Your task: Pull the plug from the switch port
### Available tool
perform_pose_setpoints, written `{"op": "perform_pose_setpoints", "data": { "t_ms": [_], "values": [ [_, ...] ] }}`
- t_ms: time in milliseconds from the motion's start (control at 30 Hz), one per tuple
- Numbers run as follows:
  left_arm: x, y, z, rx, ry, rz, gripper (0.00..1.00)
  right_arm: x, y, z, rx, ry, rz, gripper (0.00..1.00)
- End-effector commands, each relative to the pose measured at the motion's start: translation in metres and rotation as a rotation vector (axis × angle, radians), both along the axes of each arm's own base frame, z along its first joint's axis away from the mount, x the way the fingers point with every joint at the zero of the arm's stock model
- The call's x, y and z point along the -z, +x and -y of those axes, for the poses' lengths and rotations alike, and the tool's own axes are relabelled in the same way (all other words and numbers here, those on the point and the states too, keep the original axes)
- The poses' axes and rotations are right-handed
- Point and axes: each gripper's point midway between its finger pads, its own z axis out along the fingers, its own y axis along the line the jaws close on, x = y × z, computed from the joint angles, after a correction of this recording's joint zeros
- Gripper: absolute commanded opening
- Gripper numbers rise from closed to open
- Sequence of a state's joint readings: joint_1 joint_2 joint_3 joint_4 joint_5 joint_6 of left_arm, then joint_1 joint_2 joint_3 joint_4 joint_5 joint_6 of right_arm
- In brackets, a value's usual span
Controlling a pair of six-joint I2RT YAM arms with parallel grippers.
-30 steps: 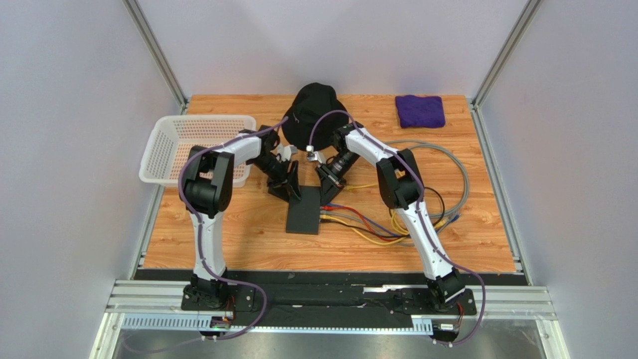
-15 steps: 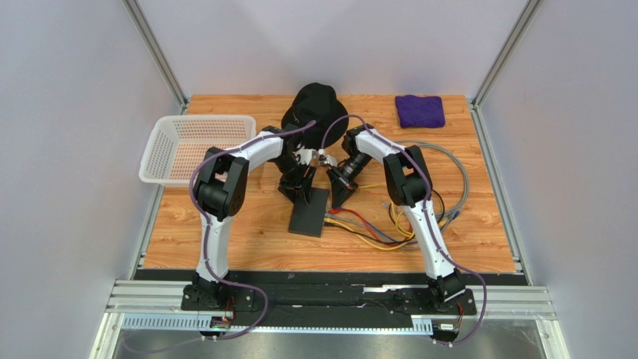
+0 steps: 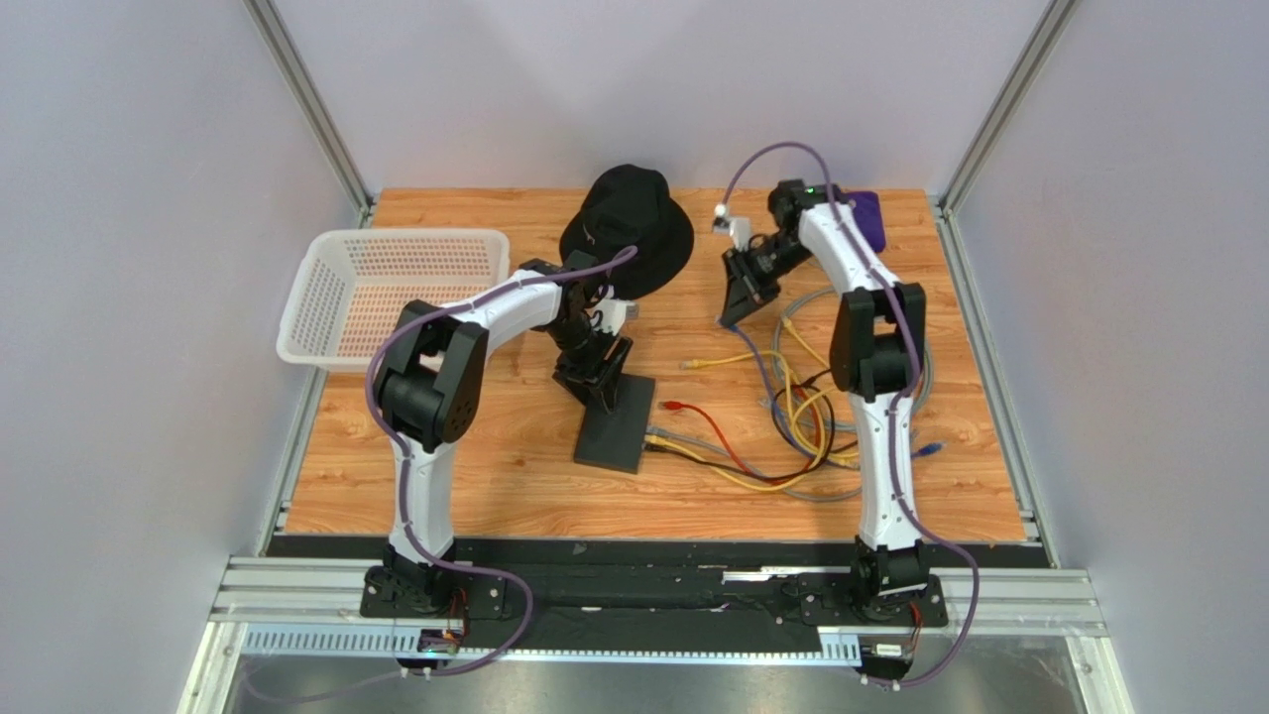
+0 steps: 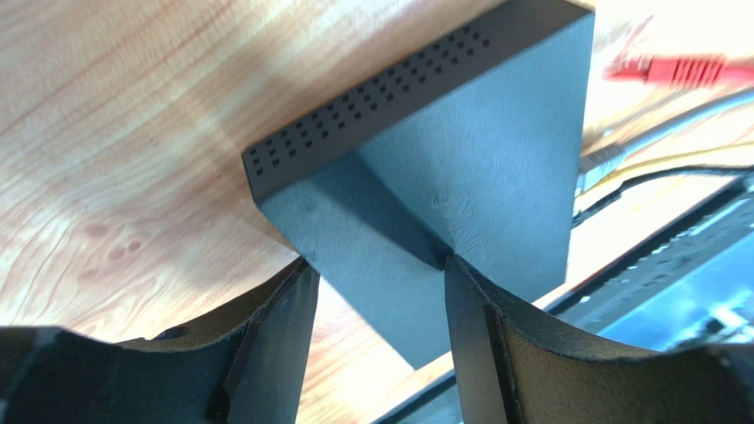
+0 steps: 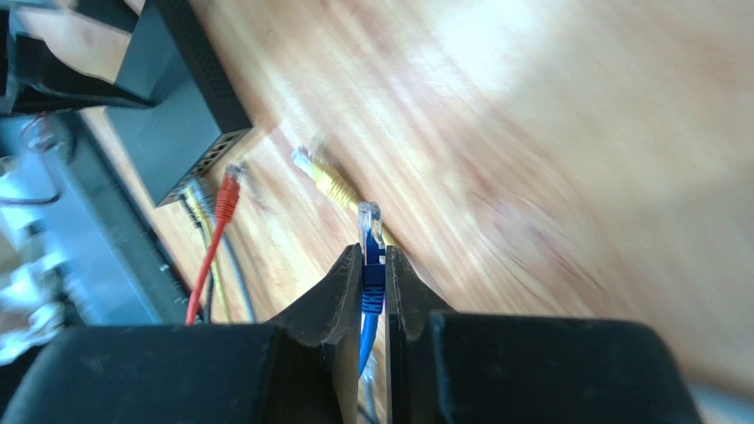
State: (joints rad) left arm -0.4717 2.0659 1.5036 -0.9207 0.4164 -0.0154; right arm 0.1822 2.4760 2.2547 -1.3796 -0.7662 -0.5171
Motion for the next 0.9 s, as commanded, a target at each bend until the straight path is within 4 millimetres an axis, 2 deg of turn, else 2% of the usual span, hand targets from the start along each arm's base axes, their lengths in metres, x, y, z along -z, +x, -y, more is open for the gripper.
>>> {"op": "perform_pose_setpoints", "data": {
  "t_ms": [0,33,100,133,167,233,333,433,467,500,567,600,633,667,700,733,767,800,833,867],
  "values": [
    [-0.011,0.009,-0.018,0.071,0.063,0.12,0.63,-0.071,0.012,0.028,0.068,-0.117,0.184,0.0],
    [-0.017,0.011,-0.018,0.076,0.057,0.141,0.63,-0.074,0.035,0.042,0.111,-0.193,0.289,0.0],
    [-0.021,0.016,-0.019,0.075,0.063,0.165,0.63,-0.068,0.056,0.063,0.224,-0.279,0.333,0.0],
    [-0.024,0.017,-0.019,0.077,0.062,0.175,0.63,-0.069,0.075,0.08,0.285,-0.354,0.4,0.0],
    [-0.025,0.017,-0.02,0.076,0.066,0.181,0.64,-0.065,0.084,0.09,0.326,-0.389,0.407,0.0],
    [-0.025,0.013,-0.022,0.074,0.066,0.173,0.64,-0.071,0.104,0.112,0.394,-0.492,0.478,0.0],
    [-0.023,0.005,-0.024,0.071,0.061,0.161,0.64,-0.083,0.122,0.131,0.47,-0.58,0.563,0.02],
    [-0.023,0.002,-0.026,0.065,0.054,0.165,0.64,-0.1,0.136,0.147,0.522,-0.644,0.65,0.2],
    [-0.024,0.001,-0.027,0.065,0.053,0.168,0.64,-0.103,0.138,0.149,0.528,-0.646,0.661,0.48],
    [-0.026,0.001,-0.027,0.066,0.051,0.172,0.64,-0.104,0.136,0.148,0.518,-0.639,0.656,0.6],
    [-0.029,0.002,-0.026,0.067,0.049,0.182,0.64,-0.107,0.123,0.126,0.461,-0.527,0.609,0.75],
    [-0.03,0.003,-0.026,0.066,0.049,0.189,0.65,-0.111,0.108,0.117,0.439,-0.484,0.559,0.76],
    [-0.032,0.004,-0.026,0.066,0.047,0.193,0.65,-0.115,0.093,0.091,0.409,-0.352,0.496,0.77],
    [-0.032,0.004,-0.028,0.067,0.054,0.201,0.65,-0.119,0.08,0.075,0.373,-0.278,0.458,0.78],
    [-0.035,0.005,-0.028,0.066,0.055,0.209,0.66,-0.123,0.06,0.06,0.323,-0.209,0.409,0.79],
    [-0.035,0.005,-0.029,0.067,0.058,0.215,0.66,-0.143,0.036,0.03,0.221,-0.078,0.404,0.78],
    [-0.034,0.004,-0.031,0.068,0.064,0.213,0.66,-0.132,0.012,0.019,0.155,-0.048,0.343,0.79],
    [-0.034,0.004,-0.032,0.066,0.064,0.216,0.66,-0.13,-0.013,0.009,0.092,-0.025,0.288,0.79],
    [-0.033,0.004,-0.032,0.063,0.064,0.217,0.66,-0.139,-0.042,-0.012,0.001,0.035,0.271,0.79],
    [-0.032,0.003,-0.033,0.059,0.064,0.212,0.66,-0.118,-0.069,-0.015,-0.111,0.034,0.23,0.8]
  ]
}}
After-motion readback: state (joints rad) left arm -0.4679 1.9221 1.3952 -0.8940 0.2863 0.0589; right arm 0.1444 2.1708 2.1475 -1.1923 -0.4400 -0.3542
